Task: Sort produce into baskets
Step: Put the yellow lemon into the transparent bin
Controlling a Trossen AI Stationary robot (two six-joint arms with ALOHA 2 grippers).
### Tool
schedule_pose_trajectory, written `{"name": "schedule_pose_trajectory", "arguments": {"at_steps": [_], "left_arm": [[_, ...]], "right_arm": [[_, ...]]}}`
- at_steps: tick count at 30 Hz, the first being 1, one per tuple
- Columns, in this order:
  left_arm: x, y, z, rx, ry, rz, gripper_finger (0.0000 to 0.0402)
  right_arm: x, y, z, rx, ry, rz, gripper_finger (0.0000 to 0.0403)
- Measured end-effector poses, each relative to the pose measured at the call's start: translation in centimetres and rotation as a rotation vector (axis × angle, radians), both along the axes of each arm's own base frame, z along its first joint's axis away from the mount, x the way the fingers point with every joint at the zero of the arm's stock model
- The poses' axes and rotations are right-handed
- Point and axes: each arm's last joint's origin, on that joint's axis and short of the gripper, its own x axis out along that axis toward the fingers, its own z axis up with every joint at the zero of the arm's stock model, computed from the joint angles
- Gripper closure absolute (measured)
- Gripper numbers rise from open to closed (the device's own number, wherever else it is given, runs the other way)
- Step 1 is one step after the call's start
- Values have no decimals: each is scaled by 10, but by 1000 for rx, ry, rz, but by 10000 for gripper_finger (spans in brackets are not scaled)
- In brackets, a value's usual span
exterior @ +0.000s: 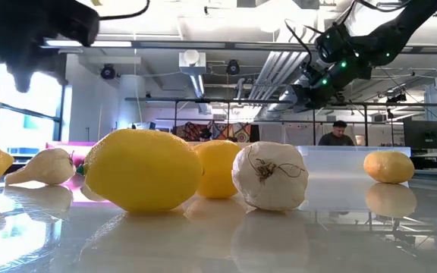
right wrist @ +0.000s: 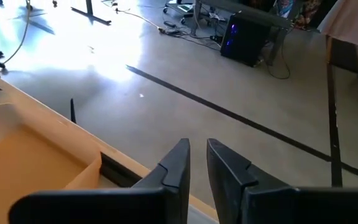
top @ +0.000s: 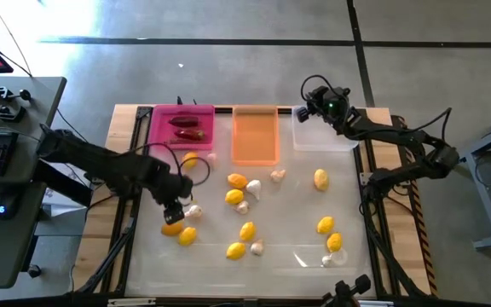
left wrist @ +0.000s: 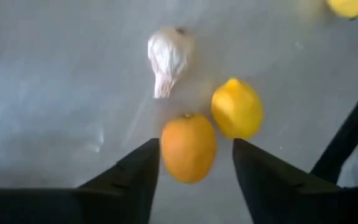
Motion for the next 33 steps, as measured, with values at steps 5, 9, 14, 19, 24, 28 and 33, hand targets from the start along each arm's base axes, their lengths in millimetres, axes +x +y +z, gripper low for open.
{"name": "schedule_pose_trajectory", "arguments": {"at_steps": [5,9,14,19,24,28,33], "left_arm": [[0,-26,-12,15,89,-14,148],[2,-45,-28,50,169,-80,120],[7,-60,-48,125,239,-169,110],[7,-68,-59,189,265,-200,110],[6,-70,-61,204,258,-188,110],[3,-70,-72,193,254,-167,111],[2,-71,-80,156,230,-188,124]], "right_arm": [[-1,-1,0,13,-17,-6,359],[-1,1,-3,47,-26,12,359],[-1,3,-7,90,-26,3,359],[5,8,-7,96,-20,31,359],[10,14,-7,97,-18,60,359],[13,17,-7,94,-15,64,359],[13,18,-7,94,-15,67,359]]}}
